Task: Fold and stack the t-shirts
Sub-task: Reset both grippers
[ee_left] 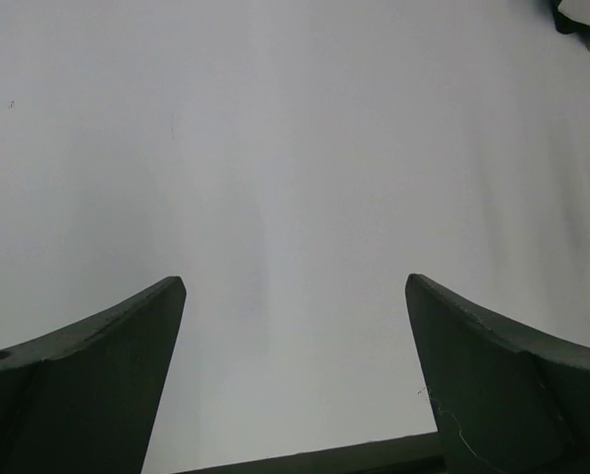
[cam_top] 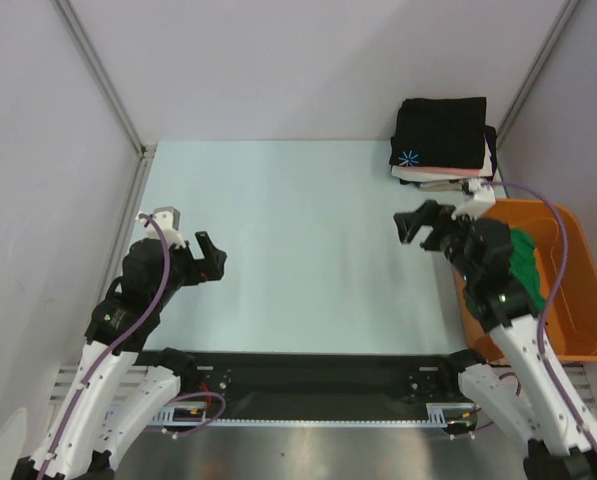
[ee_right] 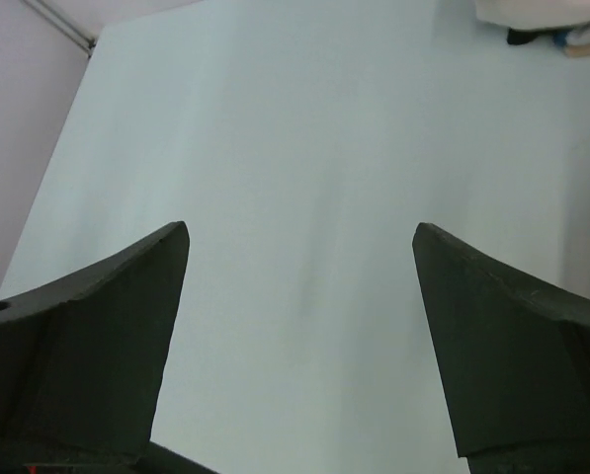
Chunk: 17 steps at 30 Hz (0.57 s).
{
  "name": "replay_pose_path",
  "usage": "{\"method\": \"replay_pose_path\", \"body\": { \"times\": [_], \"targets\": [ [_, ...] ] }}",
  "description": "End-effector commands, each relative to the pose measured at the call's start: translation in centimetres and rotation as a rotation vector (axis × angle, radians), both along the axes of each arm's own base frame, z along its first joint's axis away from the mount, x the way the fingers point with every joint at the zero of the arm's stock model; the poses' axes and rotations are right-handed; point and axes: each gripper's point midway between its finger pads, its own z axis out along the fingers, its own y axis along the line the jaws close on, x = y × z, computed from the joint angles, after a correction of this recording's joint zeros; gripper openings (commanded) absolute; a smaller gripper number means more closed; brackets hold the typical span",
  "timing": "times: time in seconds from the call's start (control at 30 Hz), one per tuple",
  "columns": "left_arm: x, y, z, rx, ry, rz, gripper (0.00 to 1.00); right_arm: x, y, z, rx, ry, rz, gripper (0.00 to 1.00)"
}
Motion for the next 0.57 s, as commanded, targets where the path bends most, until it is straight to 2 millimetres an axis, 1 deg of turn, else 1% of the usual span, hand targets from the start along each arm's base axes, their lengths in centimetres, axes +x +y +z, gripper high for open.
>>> {"method": "replay_pose_path", "body": {
  "times": [0.0,0.03,0.07,0.1,0.13,0.17,0.2,0.23,0.33,0.4,0.47,0.53],
  "targets": [
    [0.2,-0.2,1.0,-0.002,-0.048,-0.020,1.00,-3.4,-2.7,-2.1,0.004,-0.020,-0.104,1.00],
    [0.2,-0.2,1.0,-0.003,-0.049,-0.020,1.00,-4.6,-4.0,-1.7,0.014,-0.062,-0.157,1.00],
    [0.1,-0.2,1.2,-0.004,-0.055,-0.022,1.00,-5.2,-4.8,-1.7,0.002,-0.067,-0.186,1.00],
    [0.2,-0.2,1.2,-0.005,-0.056,-0.024,1.00,-5.8,-5.6,-2.2,-0.017,-0.050,-0.214,1.00],
    [0.2,-0.2,1.3,-0.006,-0.059,-0.022,1.00,-6.3,-6.9,-1.8,-0.025,-0.064,-0.274,1.00],
    [0.1,-0.2,1.2,-0.005,-0.058,-0.022,1.00,-6.7,-7.6,-1.2,-0.013,-0.069,-0.314,1.00],
    [0.1,-0.2,1.2,-0.005,-0.060,-0.021,1.00,-7.1,-8.3,-1.4,-0.020,-0.051,-0.347,1.00],
    [0.1,-0.2,1.3,-0.006,-0.061,-0.022,1.00,-7.3,-9.4,-0.8,-0.015,-0.063,-0.405,1.00],
    [0.1,-0.3,1.1,-0.005,-0.056,-0.027,1.00,-7.5,-10.7,-0.5,-0.012,-0.051,-0.481,1.00],
    [0.1,-0.5,1.1,-0.006,-0.060,-0.043,1.00,-7.4,-10.7,-0.4,-0.020,-0.036,-0.487,1.00],
    [0.1,-1.0,1.2,-0.011,-0.075,-0.072,0.97,-7.2,-10.8,-0.7,-0.030,-0.012,-0.495,1.00],
    [0.4,-0.6,1.1,0.003,-0.064,-0.050,0.96,-7.0,-10.8,-0.9,-0.027,-0.004,-0.501,1.00]
  ]
}}
